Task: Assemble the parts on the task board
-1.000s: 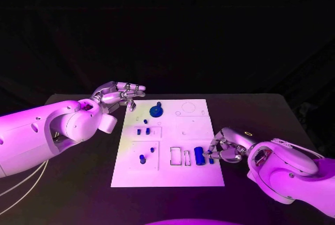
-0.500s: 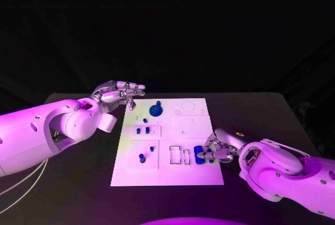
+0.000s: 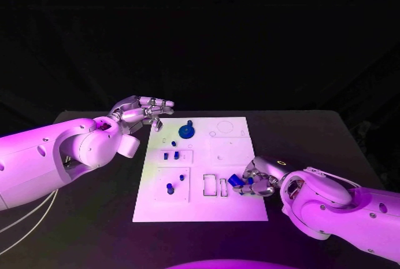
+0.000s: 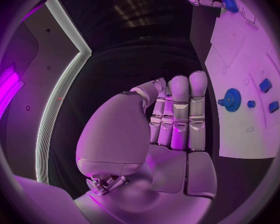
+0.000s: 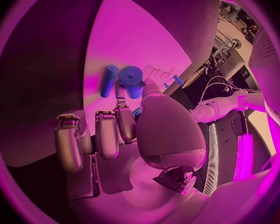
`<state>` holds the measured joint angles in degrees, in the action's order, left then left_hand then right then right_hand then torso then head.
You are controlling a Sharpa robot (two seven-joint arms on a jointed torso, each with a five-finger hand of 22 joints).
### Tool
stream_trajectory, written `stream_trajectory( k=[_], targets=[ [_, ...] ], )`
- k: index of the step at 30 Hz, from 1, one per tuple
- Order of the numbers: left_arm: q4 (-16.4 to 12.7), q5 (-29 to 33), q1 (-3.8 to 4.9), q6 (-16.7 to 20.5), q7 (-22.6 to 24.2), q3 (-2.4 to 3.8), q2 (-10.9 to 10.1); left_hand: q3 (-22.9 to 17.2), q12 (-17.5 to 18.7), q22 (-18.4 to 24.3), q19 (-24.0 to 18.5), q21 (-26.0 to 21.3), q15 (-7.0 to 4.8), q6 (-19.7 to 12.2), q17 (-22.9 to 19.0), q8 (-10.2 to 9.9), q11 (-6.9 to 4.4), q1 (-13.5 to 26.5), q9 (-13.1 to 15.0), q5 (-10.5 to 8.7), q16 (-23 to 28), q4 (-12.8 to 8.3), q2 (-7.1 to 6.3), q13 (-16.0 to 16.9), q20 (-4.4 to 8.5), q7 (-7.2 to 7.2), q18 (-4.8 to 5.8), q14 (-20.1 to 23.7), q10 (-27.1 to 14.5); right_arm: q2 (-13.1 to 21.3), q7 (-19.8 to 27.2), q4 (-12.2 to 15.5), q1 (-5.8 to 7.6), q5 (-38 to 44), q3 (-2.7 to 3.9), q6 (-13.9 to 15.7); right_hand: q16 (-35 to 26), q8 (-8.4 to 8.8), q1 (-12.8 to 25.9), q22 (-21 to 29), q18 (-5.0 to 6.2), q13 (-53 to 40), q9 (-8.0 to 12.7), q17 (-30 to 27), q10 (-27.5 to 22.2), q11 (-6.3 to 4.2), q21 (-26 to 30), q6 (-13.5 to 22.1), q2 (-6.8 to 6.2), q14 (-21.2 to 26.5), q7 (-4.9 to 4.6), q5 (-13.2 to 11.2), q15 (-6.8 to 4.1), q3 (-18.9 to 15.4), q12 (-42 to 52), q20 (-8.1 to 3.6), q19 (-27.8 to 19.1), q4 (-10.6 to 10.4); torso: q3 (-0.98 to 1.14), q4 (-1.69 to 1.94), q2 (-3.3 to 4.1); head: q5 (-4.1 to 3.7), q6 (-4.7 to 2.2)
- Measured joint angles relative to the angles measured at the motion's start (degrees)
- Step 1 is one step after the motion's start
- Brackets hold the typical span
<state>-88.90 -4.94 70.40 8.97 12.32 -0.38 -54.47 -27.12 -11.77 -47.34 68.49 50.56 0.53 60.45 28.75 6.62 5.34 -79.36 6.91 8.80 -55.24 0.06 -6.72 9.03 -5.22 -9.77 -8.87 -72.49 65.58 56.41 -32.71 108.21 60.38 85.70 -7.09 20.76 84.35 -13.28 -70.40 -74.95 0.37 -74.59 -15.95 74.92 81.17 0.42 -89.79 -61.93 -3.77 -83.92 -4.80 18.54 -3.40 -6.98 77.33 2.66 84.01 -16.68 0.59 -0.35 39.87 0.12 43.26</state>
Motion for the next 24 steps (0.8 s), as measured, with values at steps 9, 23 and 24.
stream_trajectory(
  k=[9,23,24],
  targets=[
    [0.0,0.0,-0.01,-0.1,-0.1,0.0,0.0,0.2,0.0,0.1,0.0,-0.3,0.0,0.0,-0.1,0.0,0.0,0.2,-0.1,0.0,0.0,0.2,0.23,0.0,0.0,0.0,0.01,0.0,0.0,-1.6,0.1,-1.4,-0.46,0.1,0.4,0.0,0.0,-0.62,0.1,0.0,0.0,0.1,-0.5,0.0,-0.2,-0.2,0.0,0.3,0.06,0.0,-0.02,-0.5,0.0,-0.8,-0.2,0.0,0.0,0.2,-0.01,0.01,0.0,0.02,-0.24],
    [-0.1,0.0,-0.01,-0.2,-0.4,-0.01,-0.2,0.2,0.0,0.1,0.0,-0.3,0.01,0.0,-0.1,0.0,0.0,0.2,0.0,0.0,0.0,0.2,0.23,0.0,0.0,0.0,0.01,0.0,0.0,-1.4,0.1,-0.6,-0.85,0.1,0.2,2.0,0.8,-0.8,-1.9,0.0,0.0,-0.4,-1.2,0.0,0.1,-0.49,0.0,0.0,1.92,0.0,0.22,3.7,0.0,-1.1,0.7,0.01,0.0,0.6,-0.01,-0.02,0.03,0.19,-0.26],
    [-0.1,0.0,-0.01,-0.2,-0.4,-0.01,-0.2,0.2,0.0,0.2,0.0,-0.3,0.01,0.0,-0.1,0.0,0.0,0.2,0.0,0.0,0.0,0.2,0.23,0.0,0.0,0.0,0.01,0.0,0.0,-1.2,0.0,-0.3,-0.92,-0.1,0.13,2.4,0.8,-0.89,-2.2,0.0,0.0,-0.4,-1.3,0.0,0.2,-0.63,0.0,0.0,1.93,0.0,0.32,4.6,0.0,-1.1,0.7,0.0,0.0,0.7,-0.01,-0.02,0.03,0.21,-0.25]
  ],
)
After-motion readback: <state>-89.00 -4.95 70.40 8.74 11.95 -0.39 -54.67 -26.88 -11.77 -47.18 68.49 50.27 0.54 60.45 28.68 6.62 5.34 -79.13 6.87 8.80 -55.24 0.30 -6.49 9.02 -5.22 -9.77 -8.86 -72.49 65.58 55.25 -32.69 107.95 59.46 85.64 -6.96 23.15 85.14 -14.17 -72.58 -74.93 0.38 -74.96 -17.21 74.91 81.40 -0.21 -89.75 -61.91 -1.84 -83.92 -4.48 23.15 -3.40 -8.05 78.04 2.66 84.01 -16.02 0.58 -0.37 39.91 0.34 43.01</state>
